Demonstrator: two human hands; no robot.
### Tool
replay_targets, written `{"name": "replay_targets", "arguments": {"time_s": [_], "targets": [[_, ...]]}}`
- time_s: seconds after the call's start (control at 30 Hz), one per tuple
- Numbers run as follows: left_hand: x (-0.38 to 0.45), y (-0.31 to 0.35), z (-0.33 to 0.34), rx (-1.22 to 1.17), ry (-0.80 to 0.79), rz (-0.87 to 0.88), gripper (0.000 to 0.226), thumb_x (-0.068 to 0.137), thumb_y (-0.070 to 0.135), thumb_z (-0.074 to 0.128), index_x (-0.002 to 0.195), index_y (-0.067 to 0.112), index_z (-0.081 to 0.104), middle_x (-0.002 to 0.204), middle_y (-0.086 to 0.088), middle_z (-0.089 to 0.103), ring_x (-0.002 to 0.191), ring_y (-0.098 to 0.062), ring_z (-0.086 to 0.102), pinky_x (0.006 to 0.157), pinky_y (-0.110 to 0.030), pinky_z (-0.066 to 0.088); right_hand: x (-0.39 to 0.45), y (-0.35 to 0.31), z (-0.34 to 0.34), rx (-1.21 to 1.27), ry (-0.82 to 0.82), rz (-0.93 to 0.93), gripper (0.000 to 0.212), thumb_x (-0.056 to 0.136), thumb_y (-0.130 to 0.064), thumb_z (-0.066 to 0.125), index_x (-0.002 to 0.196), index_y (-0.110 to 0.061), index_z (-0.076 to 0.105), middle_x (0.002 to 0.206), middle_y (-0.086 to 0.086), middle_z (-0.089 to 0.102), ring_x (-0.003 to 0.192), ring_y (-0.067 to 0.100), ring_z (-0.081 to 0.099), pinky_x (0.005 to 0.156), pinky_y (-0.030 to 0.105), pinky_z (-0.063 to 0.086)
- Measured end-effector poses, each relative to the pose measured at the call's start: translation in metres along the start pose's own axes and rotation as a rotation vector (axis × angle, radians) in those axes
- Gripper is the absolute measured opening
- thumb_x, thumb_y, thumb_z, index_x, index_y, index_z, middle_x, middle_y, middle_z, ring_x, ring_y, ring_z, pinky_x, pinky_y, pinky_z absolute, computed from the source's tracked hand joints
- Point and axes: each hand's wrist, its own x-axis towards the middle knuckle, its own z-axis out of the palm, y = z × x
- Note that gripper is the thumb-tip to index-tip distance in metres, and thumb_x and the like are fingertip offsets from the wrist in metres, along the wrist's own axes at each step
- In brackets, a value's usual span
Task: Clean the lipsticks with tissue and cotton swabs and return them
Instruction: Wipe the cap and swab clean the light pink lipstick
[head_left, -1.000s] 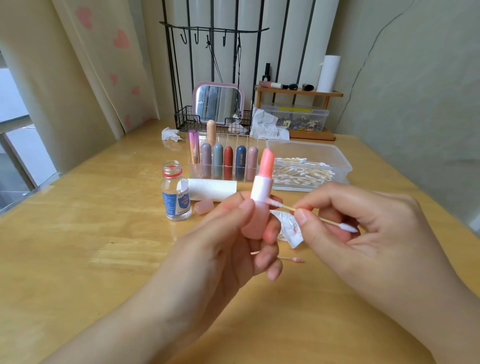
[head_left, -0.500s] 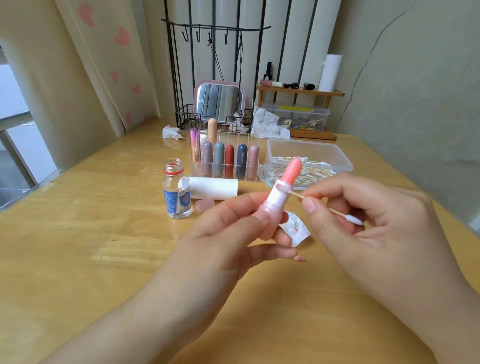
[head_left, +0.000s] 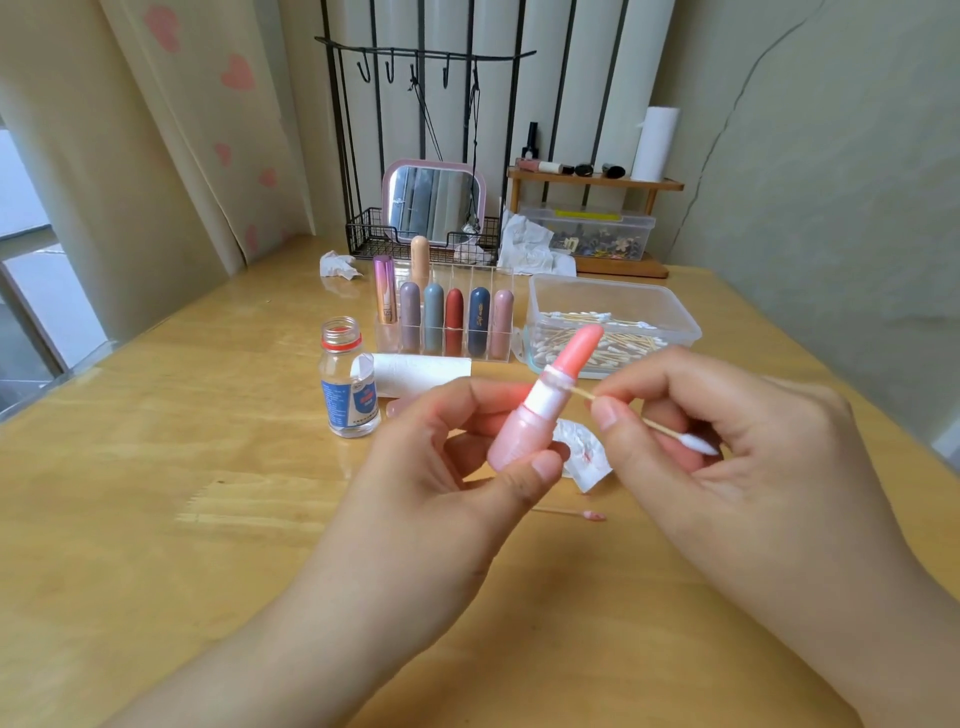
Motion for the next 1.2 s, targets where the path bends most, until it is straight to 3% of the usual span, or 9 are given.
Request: {"name": "replay_targets", "arguments": {"time_s": [0.17, 0.3, 0.47, 0.6, 0.77, 0.87, 1.0, 1.1, 1.2], "targets": [[-0.0006, 0.0005, -0.0003, 0.049, 0.029, 0.023, 0.030, 0.065, 0.015, 0.072, 0.094, 0.017, 0.068, 0.089, -0.001, 0.073, 0.086, -0.016, 0.068, 0.076, -0.024, 0.055, -0.0023, -0.0019, 0.0023, 0.029, -0.049, -0.034, 0.013, 0.080, -0.023, 0.057, 0.068, -0.019, 0.061, 0.053, -0.028, 0.029, 0.049, -0.007, 0.037, 0.047, 0.011, 0.039], [-0.0003, 0.0006, -0.0002, 0.036, 0.083, 0.027, 0.027, 0.068, 0.005, 0.081, 0.088, 0.018, 0.069, 0.088, -0.002, 0.072, 0.087, -0.020, 0.069, 0.070, -0.018, 0.053, -0.0002, -0.0012, 0.0010, -0.012, 0.006, 0.001, 0.015, 0.083, -0.024, 0.056, 0.072, -0.018, 0.063, 0.051, -0.017, 0.033, 0.050, -0.002, 0.035, 0.049, 0.007, 0.028], [-0.0011, -0.0015, 0.0019, 0.145, 0.122, 0.084, 0.031, 0.062, 0.020, 0.073, 0.091, 0.031, 0.067, 0.092, -0.001, 0.069, 0.086, -0.016, 0.066, 0.069, -0.021, 0.052, -0.0038, -0.0032, 0.0049, 0.036, -0.059, -0.056, 0.011, 0.083, -0.019, 0.060, 0.073, -0.017, 0.065, 0.056, -0.030, 0.034, 0.052, -0.012, 0.044, 0.050, 0.007, 0.040], [-0.0011, -0.0007, 0.0015, 0.050, 0.090, 0.076, 0.023, 0.066, 0.017, 0.070, 0.089, 0.021, 0.069, 0.089, 0.000, 0.071, 0.085, -0.020, 0.068, 0.070, -0.019, 0.053, 0.0000, -0.0011, 0.0007, -0.003, 0.008, 0.005, 0.014, 0.084, -0.024, 0.056, 0.074, -0.018, 0.064, 0.051, -0.017, 0.035, 0.050, -0.003, 0.036, 0.050, 0.007, 0.029], [-0.0008, -0.0017, 0.0007, 0.066, 0.095, 0.083, 0.024, 0.065, 0.017, 0.071, 0.088, 0.020, 0.067, 0.083, 0.002, 0.070, 0.079, -0.016, 0.067, 0.068, -0.022, 0.054, -0.0021, -0.0016, 0.0023, 0.017, -0.037, -0.047, 0.014, 0.083, -0.023, 0.057, 0.073, -0.019, 0.065, 0.055, -0.027, 0.034, 0.050, -0.008, 0.041, 0.049, 0.010, 0.037], [-0.0004, -0.0032, 0.0006, 0.149, 0.122, 0.111, 0.029, 0.063, 0.021, 0.073, 0.089, 0.031, 0.065, 0.085, 0.005, 0.068, 0.078, -0.011, 0.065, 0.067, -0.021, 0.053, 0.0003, -0.0017, -0.0002, 0.007, 0.005, -0.015, 0.014, 0.084, -0.024, 0.057, 0.073, -0.019, 0.064, 0.052, -0.019, 0.034, 0.051, -0.004, 0.035, 0.051, 0.007, 0.029], [-0.0027, -0.0058, -0.0005, 0.307, 0.176, 0.215, 0.031, 0.063, 0.035, 0.073, 0.091, 0.039, 0.062, 0.093, 0.003, 0.064, 0.086, -0.011, 0.064, 0.070, -0.028, 0.055, -0.0025, -0.0052, 0.0032, 0.012, -0.041, -0.076, 0.014, 0.083, -0.021, 0.057, 0.073, -0.017, 0.065, 0.057, -0.031, 0.032, 0.053, -0.008, 0.045, 0.051, 0.007, 0.038], [-0.0028, -0.0055, -0.0004, 0.393, 0.220, 0.285, 0.034, 0.067, 0.021, 0.072, 0.092, 0.040, 0.061, 0.092, 0.010, 0.059, 0.086, -0.008, 0.063, 0.068, -0.015, 0.052, -0.0014, -0.0047, 0.0028, -0.005, -0.006, -0.046, 0.015, 0.084, -0.022, 0.056, 0.073, -0.016, 0.065, 0.056, -0.026, 0.031, 0.051, -0.006, 0.038, 0.051, 0.006, 0.034], [-0.0034, -0.0060, 0.0004, 0.407, 0.237, 0.299, 0.033, 0.069, 0.018, 0.071, 0.094, 0.037, 0.061, 0.091, 0.011, 0.057, 0.085, -0.009, 0.063, 0.067, -0.014, 0.052, -0.0020, -0.0062, 0.0050, 0.005, -0.041, -0.056, 0.015, 0.084, -0.022, 0.056, 0.073, -0.017, 0.065, 0.057, -0.027, 0.030, 0.052, -0.010, 0.037, 0.052, 0.003, 0.031]]}}
